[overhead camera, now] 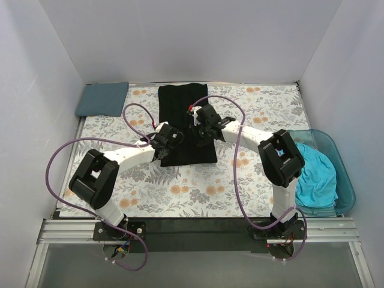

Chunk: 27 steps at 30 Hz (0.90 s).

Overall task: Fold and stack the t-shirts
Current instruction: Fold the tshirt

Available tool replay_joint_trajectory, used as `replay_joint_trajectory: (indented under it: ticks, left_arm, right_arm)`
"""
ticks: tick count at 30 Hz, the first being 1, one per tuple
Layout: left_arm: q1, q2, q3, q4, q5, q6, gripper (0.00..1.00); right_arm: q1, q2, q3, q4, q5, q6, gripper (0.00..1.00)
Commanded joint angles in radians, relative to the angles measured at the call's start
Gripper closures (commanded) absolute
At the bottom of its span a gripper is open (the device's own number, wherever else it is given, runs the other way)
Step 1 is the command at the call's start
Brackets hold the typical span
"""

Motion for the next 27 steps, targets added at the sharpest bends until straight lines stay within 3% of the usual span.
replay_joint_trajectory:
  ticks: [1,17,27]
  left_arm:
    - [0.001,0.003,-0.017,0.049,-0.008,-0.015,0.85]
    - [0.001,0.020,-0.111,0.037,0.006,-0.024,0.85]
    - [0.001,-0.010,-0.146,0.028,0.025,-0.033,0.84]
  right_arm:
    - [0.000,0.032,0.027,0.047,-0.035,0.016,0.78]
    - [-0.026,0.176,0.158,0.061,0.057,-0.047,0.78]
    - [-0.094,0.282,0.376,0.064,0.082,-0.101,0.75]
